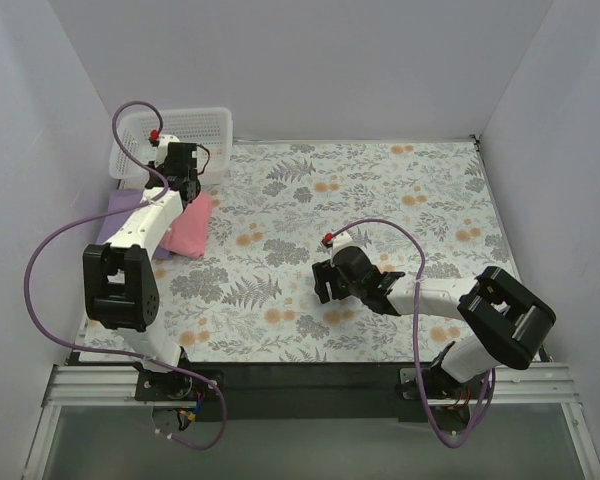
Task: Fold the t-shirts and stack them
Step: Neatly place the folded tshirt to the corner
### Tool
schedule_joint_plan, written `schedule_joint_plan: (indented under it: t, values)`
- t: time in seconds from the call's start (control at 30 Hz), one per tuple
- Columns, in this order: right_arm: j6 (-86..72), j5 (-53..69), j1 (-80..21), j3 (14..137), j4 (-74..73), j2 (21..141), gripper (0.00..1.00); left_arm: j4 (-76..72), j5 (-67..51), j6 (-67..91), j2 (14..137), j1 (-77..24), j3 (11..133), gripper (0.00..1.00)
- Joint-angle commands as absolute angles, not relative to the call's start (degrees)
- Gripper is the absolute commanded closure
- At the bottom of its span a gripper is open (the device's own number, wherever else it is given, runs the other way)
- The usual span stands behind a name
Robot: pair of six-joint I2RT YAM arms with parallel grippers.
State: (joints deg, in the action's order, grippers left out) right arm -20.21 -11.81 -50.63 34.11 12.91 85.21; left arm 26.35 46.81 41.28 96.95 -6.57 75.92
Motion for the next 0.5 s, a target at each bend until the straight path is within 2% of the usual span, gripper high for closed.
schedule_joint_plan:
  t: [0.0, 0.2, 0.47]
  values:
    - [-21.4, -11.3, -50.2, 33.2, 13.7, 84.9, 0.21, 24.0, 51.5, 37.7, 94.9, -6.0, 78.9, 1.00]
    - [-21.4, -11.0, -50.0, 33.1, 13.8, 85.3, 0.22, 21.4, 51.5, 33.1, 95.3, -3.4, 79.7, 1.00]
    - [-21.6, -10.6, -49.9, 33.0, 14.0, 85.3, 0.23, 19.9, 55.8, 32.8, 103.2, -1.4, 82.5, 1.00]
